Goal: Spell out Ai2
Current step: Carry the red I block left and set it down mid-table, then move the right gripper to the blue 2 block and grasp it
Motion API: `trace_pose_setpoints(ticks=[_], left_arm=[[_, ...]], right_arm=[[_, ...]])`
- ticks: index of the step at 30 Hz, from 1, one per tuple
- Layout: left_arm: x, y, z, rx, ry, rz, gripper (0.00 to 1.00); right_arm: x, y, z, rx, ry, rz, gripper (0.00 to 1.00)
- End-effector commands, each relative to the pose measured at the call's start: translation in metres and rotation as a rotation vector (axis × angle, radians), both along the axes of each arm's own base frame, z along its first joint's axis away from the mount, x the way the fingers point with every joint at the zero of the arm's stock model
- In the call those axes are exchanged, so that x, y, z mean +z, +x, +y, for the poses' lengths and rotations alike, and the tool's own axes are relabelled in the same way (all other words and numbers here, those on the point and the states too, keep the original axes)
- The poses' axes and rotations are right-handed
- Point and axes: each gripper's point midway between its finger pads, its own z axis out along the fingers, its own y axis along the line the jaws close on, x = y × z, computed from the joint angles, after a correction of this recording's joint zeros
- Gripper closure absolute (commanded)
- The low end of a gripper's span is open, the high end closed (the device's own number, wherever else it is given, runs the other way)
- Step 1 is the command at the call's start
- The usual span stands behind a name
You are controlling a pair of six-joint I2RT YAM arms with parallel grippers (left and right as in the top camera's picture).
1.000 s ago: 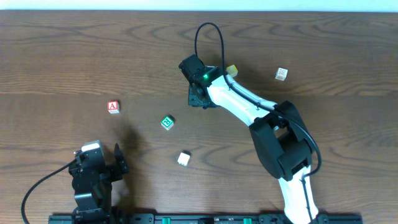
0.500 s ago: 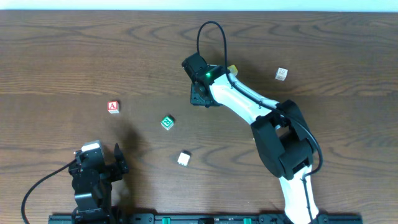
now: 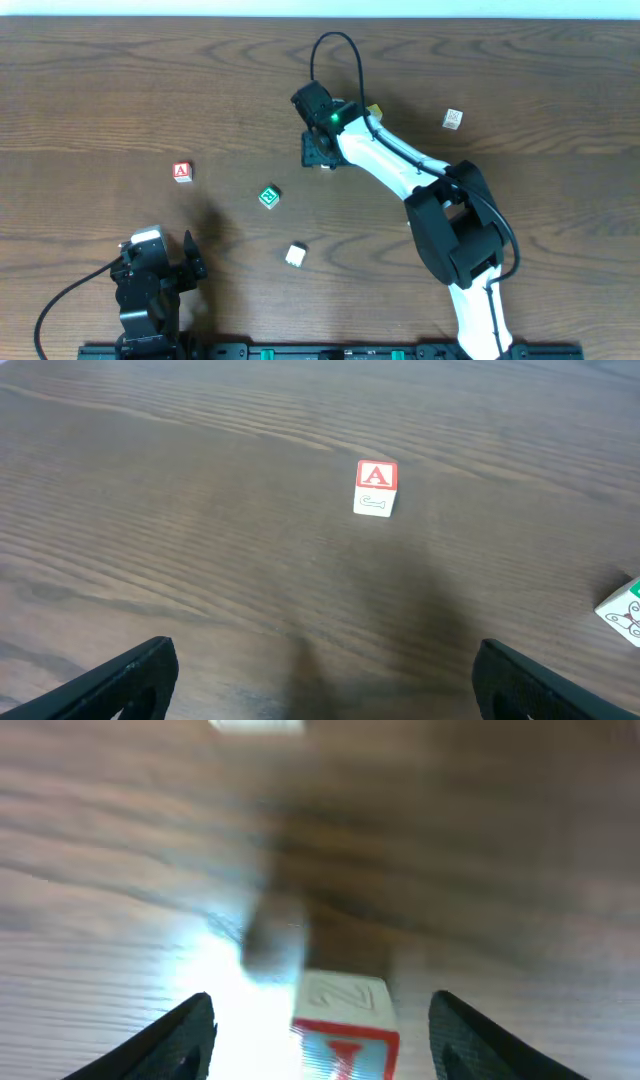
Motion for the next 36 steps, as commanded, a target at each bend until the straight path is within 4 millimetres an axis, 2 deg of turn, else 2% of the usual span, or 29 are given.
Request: trace_pose_setpoints(ticks=[1,5,8,10,14,16,24,32,36], left_arm=[[-0.004,-0.001,0.002,0.006,0.013,0.009,0.05],[-0.004,0.000,0.002,0.006,0.013,0.009,0.05],[-0.004,-0.001,0.002,0.006,0.013,0.009,0.05],[-0.004,-0.001,0.002,0.006,0.013,0.009,0.05],[-0.004,-0.001,0.002,0.006,0.013,0.009,0.05],[-0.004,-0.001,0.002,0.006,0.013,0.009,0.05],[-0.004,0.000,0.002,0.006,0.013,0.009,0.05],[-0.004,0.000,0.002,0.006,0.013,0.009,0.05],[-0.004,0.000,0.002,0.006,0.013,0.009,0.05]], right_arm=[[0.034,0.035,0.005,0.064,-0.020,-0.128,0.31],[0.076,0.067,0.017,0.125,0.007,-0.260,0.31],[0.091,0.088,0.018,0.135,0.039,-0.340,0.30],[0.089,0.099,0.016,0.132,0.058,-0.361,0.29],[0.065,0.107,0.008,0.126,0.090,-0.311,0.26],[0.054,0.104,0.009,0.135,0.106,-0.274,0.24],[0.034,0.093,0.021,0.193,0.108,-0.223,0.21],[0.021,0.084,0.034,0.247,0.092,-0.205,0.22],[0.014,0.083,0.033,0.243,0.068,-0.202,0.22]])
